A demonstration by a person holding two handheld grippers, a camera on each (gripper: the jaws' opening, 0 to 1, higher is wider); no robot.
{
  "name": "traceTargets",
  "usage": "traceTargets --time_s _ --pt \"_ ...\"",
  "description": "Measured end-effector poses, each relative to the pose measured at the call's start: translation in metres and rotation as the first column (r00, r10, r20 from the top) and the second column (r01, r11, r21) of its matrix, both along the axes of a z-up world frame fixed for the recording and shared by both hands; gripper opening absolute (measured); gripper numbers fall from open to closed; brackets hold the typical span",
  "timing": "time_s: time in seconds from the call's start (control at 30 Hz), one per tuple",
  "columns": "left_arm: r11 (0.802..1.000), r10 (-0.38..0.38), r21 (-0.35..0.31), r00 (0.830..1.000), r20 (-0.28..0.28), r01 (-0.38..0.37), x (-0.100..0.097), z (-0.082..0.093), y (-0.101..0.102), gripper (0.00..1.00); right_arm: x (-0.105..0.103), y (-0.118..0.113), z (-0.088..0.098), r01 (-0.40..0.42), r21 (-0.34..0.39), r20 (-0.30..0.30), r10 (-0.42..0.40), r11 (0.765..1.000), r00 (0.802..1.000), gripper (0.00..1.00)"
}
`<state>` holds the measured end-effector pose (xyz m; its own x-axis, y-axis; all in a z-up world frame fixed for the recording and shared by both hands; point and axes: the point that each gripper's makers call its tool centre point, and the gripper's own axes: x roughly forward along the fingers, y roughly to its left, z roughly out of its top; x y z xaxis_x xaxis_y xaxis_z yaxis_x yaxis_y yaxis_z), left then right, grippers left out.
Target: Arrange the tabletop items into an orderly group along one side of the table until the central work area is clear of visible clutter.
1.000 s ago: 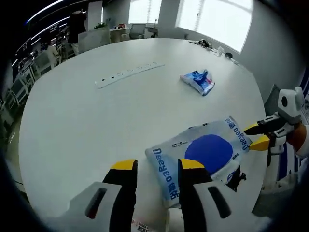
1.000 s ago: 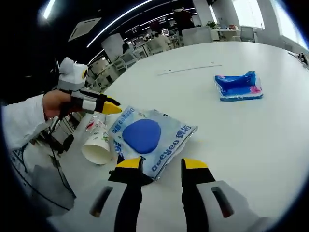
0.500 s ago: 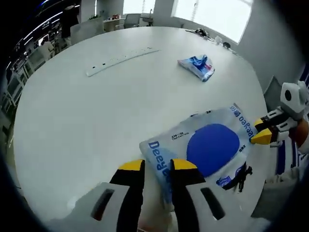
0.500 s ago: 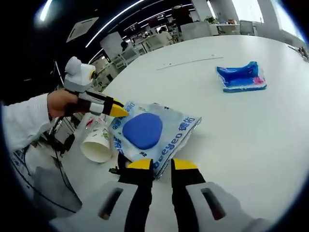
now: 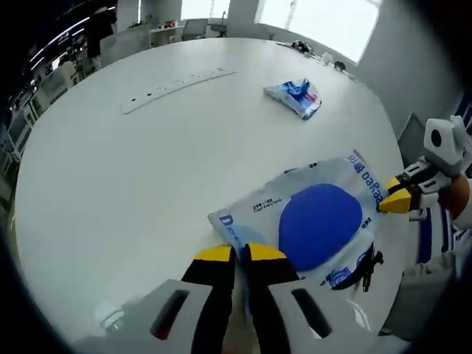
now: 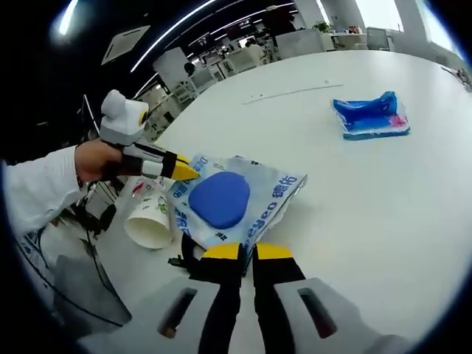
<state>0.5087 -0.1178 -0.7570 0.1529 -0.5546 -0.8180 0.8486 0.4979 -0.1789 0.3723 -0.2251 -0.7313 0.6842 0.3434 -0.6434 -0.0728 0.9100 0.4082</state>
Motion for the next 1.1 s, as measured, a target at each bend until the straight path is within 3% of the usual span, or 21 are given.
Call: traceTargets --time_s 0.5,1.1 --pt "0.996 0.057 -0.072 0.998 0.012 -0.056 0.008 0.022 -0.001 0.00 0.011 -0.004 0.023 0.007 -0.001 0.056 -0.007 1.000 0.998 0.00" --pt "0.975 0.157 -0.168 0.985 0.072 -0.143 0.023 0.067 0.004 0.00 0.035 -0.013 0.058 -0.011 -0.020 0.141 0.013 1.000 0.990 0.00"
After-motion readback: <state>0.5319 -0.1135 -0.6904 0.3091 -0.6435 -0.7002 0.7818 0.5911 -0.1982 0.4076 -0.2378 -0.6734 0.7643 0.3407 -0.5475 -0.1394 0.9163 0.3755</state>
